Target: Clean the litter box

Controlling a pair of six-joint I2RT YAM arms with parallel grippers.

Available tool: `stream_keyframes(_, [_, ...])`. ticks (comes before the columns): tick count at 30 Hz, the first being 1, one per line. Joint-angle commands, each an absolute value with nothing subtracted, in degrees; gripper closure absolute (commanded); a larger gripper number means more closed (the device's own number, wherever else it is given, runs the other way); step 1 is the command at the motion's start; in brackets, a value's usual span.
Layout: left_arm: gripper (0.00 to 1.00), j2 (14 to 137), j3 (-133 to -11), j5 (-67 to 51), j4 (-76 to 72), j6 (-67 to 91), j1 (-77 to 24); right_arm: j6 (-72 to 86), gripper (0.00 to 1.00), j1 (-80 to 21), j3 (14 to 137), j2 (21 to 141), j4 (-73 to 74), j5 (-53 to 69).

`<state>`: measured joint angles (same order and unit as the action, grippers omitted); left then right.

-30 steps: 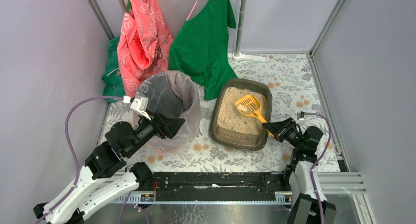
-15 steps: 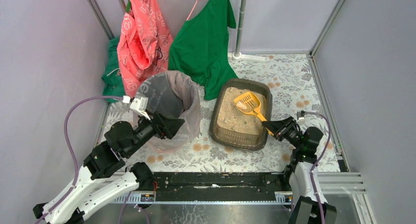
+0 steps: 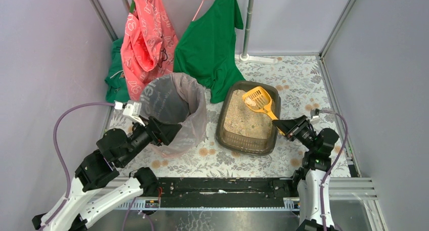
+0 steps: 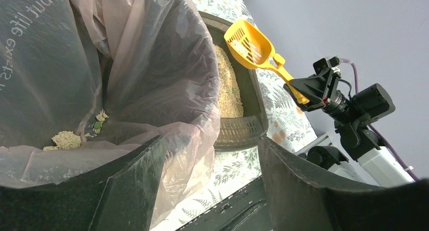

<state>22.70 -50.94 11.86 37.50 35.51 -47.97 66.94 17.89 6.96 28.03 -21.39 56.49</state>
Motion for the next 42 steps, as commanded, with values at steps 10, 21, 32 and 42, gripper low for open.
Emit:
stream_keyframes(10, [0.26,21.2,-49.8,14.0,36.1,34.7,-48.3,72.5,1.00,16.8,27.5,31.5,-22.4,56.0])
stream_keyframes(21, [0.26,20.1,-48.5,16.2,37.5,33.6,-48.3,69.4,1.00,7.8,40.9,42.8,-16.6,51.2])
stream_keyframes(32, [0.25,17.0,-49.6,18.0,41.5,33.9,-48.3,63.1,1.00,-16.9,53.4,54.1,-11.4,37.1])
stream_keyframes(42, [0.25,14.1,-51.5,19.5,46.2,35.1,-48.3,57.0,1.00,-39.1,64.6,70.6,-10.8,28.1])
